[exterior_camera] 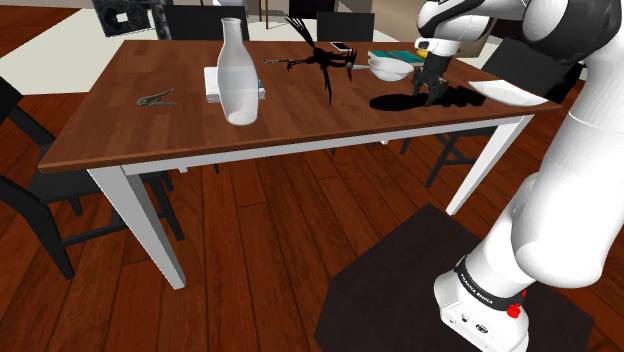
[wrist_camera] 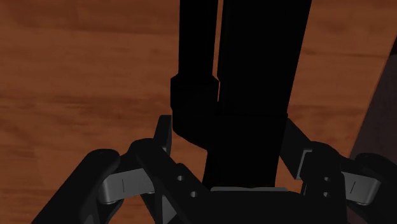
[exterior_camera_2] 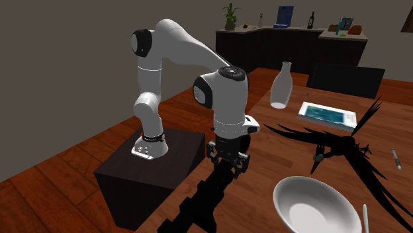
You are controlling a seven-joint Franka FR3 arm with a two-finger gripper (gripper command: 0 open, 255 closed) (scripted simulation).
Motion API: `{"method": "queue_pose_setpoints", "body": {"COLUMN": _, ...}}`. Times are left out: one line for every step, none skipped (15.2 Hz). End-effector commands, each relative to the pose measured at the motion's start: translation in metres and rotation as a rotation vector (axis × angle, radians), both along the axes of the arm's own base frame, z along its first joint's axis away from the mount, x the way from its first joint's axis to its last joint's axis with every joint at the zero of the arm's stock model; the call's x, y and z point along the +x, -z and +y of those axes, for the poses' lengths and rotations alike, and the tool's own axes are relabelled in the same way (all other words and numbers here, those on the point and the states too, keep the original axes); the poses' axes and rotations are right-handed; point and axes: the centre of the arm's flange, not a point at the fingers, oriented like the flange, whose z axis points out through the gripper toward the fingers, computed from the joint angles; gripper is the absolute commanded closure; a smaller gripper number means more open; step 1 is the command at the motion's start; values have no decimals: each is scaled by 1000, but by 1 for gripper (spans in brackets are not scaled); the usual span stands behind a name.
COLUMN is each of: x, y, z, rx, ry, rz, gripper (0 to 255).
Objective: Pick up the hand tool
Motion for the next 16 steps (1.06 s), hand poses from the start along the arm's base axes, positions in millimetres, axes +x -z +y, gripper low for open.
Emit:
{"method": "queue_pose_setpoints", "body": {"x": 0, "y": -7, "z": 0, "rx": 0, "ry": 0, "rz": 1, "gripper": 255}}
{"method": "queue_pose_setpoints", "body": {"x": 0, "y": -13, "z": 0, "rx": 0, "ry": 0, "rz": 1, "gripper": 255}}
{"method": "queue_pose_setpoints", "body": {"x": 0, "y": -18, "z": 0, "rx": 0, "ry": 0, "rz": 1, "gripper": 255}}
{"method": "queue_pose_setpoints", "body": {"x": 0, "y": -23, "z": 0, "rx": 0, "ry": 0, "rz": 1, "gripper": 255}}
{"method": "queue_pose_setpoints", "body": {"x": 0, "y": -28, "z": 0, "rx": 0, "ry": 0, "rz": 1, "gripper": 255}}
{"method": "queue_pose_setpoints", "body": {"x": 0, "y": -34, "z": 0, "rx": 0, "ry": 0, "rz": 1, "gripper": 255}}
{"method": "queue_pose_setpoints", "body": {"x": 0, "y": -39, "z": 0, "rx": 0, "ry": 0, "rz": 1, "gripper": 255}}
{"method": "queue_pose_setpoints", "body": {"x": 0, "y": -44, "z": 0, "rx": 0, "ry": 0, "rz": 1, "gripper": 255}}
{"method": "queue_pose_setpoints", "body": {"x": 0, "y": -50, "z": 0, "rx": 0, "ry": 0, "rz": 1, "gripper": 255}}
{"method": "queue_pose_setpoints", "body": {"x": 0, "y": -55, "z": 0, "rx": 0, "ry": 0, "rz": 1, "gripper": 255}}
{"method": "queue_pose_setpoints", "body": {"x": 0, "y": -60, "z": 0, "rx": 0, "ry": 0, "rz": 1, "gripper": 255}}
{"method": "queue_pose_setpoints", "body": {"x": 0, "y": -65, "z": 0, "rx": 0, "ry": 0, "rz": 1, "gripper": 255}}
{"method": "queue_pose_setpoints", "body": {"x": 0, "y": -71, "z": 0, "rx": 0, "ry": 0, "rz": 1, "gripper": 255}}
{"method": "queue_pose_setpoints", "body": {"x": 0, "y": -76, "z": 0, "rx": 0, "ry": 0, "rz": 1, "gripper": 255}}
{"method": "queue_pose_setpoints", "body": {"x": 0, "y": -77, "z": 0, "rx": 0, "ry": 0, "rz": 1, "gripper": 255}}
{"method": "queue_pose_setpoints", "body": {"x": 0, "y": -77, "z": 0, "rx": 0, "ry": 0, "rz": 1, "gripper": 255}}
